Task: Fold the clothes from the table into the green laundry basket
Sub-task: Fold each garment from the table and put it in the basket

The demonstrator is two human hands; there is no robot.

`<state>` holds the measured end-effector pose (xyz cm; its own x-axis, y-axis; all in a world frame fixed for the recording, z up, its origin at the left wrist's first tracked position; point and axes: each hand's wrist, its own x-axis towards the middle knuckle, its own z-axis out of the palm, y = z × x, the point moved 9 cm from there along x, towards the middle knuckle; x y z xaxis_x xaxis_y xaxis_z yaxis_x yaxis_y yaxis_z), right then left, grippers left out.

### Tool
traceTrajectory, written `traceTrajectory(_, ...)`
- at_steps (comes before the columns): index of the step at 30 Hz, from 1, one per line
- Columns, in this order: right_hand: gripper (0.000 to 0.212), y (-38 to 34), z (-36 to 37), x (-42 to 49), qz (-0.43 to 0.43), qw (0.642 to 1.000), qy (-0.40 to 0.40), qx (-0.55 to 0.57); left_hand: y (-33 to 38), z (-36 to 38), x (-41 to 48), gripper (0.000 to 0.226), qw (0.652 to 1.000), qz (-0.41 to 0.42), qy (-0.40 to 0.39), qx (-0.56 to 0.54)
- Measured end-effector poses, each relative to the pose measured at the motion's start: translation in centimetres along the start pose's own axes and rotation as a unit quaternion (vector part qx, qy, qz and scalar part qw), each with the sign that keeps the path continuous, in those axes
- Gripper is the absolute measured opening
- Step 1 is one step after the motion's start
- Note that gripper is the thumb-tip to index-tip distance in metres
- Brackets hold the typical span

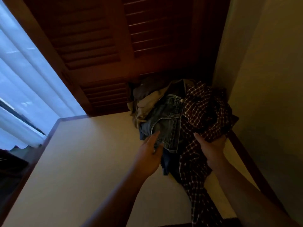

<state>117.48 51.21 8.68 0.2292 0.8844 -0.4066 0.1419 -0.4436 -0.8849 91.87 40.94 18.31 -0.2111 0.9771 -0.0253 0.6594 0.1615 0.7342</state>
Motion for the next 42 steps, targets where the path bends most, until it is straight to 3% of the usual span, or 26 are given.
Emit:
traceTrajectory(2,0.137,0.7,1.5,1.9,0.056,0.997,-0.038,0.039,-0.1,0.1,0.9,0.051,1.0,-0.005,-0.002,-0.01)
traceTrajectory(5,0.07,-1.5,3.6,1.3,0.05,0.994,-0.094,-0.001,-0.8,-0.4,1.8,0.048,0.999,-0.022,0.011,-0.037)
traceTrajectory(7,0.027,-4.3,4.0,-0.9,0.041,0.993,-0.109,-0.016,-1.1,-0.9,2.0,0.045,0.992,-0.054,0.02,-0.115)
traceTrajectory(8,0.017,-5.9,3.9,-2.4,0.03,0.991,-0.126,-0.03,-1.0,-1.3,2.0,0.044,0.981,-0.07,0.026,-0.177)
traceTrajectory(11,0.039,-9.9,4.4,-7.9,-0.042,0.958,-0.264,-0.106,-1.6,-0.9,2.2,0.053,0.906,-0.166,0.006,-0.389)
traceTrajectory(13,0.044,-10.0,6.1,-12.6,-0.071,0.884,-0.395,-0.239,-1.3,0.1,2.5,0.058,0.844,-0.219,-0.047,-0.488)
traceTrajectory(15,0.049,-8.8,7.5,-15.5,-0.097,0.806,-0.478,-0.335,-0.9,1.2,2.9,0.078,0.824,-0.239,-0.121,-0.5)
traceTrajectory(16,0.052,-8.7,8.0,-16.0,-0.116,0.793,-0.493,-0.339,0.0,1.2,2.4,0.086,0.835,-0.233,-0.152,-0.475)
traceTrajectory(17,0.053,-8.9,8.3,-16.2,-0.136,0.796,-0.494,-0.323,0.4,1.3,2.2,0.078,0.861,-0.216,-0.178,-0.424)
traceTrajectory(19,0.047,-10.2,8.3,-15.6,-0.212,0.833,-0.45,-0.242,-0.5,1.2,2.1,0.032,0.88,-0.224,-0.162,-0.386)
traceTrajectory(21,0.048,-11.4,7.4,-14.6,-0.303,0.862,-0.366,-0.176,-2.6,0.3,1.8,0.029,0.881,-0.249,-0.136,-0.379)
traceTrajectory(23,0.07,-11.2,6.4,-13.2,-0.353,0.872,-0.269,-0.206,-3.2,-1.4,1.4,0.031,0.88,-0.255,-0.112,-0.385)
traceTrajectory(25,0.107,-9.5,6.0,-11.6,-0.329,0.864,-0.19,-0.329,-3.5,-3.2,1.1,0.028,0.878,-0.241,-0.1,-0.402)
traceTrajectory(26,0.117,-8.5,6.2,-11.2,-0.305,0.863,-0.189,-0.356,-3.1,-4.1,0.8,0.025,0.873,-0.23,-0.093,-0.421)
traceTrajectory(28,0.106,-7.3,7.4,-11.6,-0.231,0.9,-0.258,-0.265,-2.7,-5.4,1.0,0.04,0.859,-0.206,-0.063,-0.465)
traceTrajectory(30,0.072,-7.1,9.5,-13.2,-0.172,0.921,-0.316,-0.148,-2.8,-6.9,1.4,0.037,0.85,-0.196,-0.001,-0.488)
traceTrajectory(33,0.033,-8.8,11.9,-13.0,-0.196,0.936,-0.289,-0.031,-2.0,-8.5,1.6,0.031,0.861,-0.141,0.041,-0.487)
traceTrajectory(34,0.032,-9.6,12.0,-12.4,-0.186,0.945,-0.267,0.028,-1.6,-8.6,1.3,0.042,0.872,-0.119,0.032,-0.473)
traceTrajectory(36,0.037,-11.1,12.3,-11.0,-0.169,0.951,-0.232,0.118,-1.5,-7.2,0.9,0.097,0.898,-0.094,-0.029,-0.429)
traceTrajectory(38,0.036,-13.4,13.3,-10.7,-0.194,0.945,-0.237,0.116,-1.1,-5.5,0.7,0.132,0.897,-0.092,-0.087,-0.424)
traceTrajectory(39,0.033,-14.8,13.7,-10.5,-0.207,0.942,-0.243,0.106,-0.9,-5.4,1.0,0.131,0.887,-0.091,-0.085,-0.445)
traceTrajectory(42,0.025,-19.6,14.3,-10.0,-0.276,0.934,-0.224,0.034,-1.3,-6.6,3.7,0.101,0.863,-0.102,0.0,-0.495)
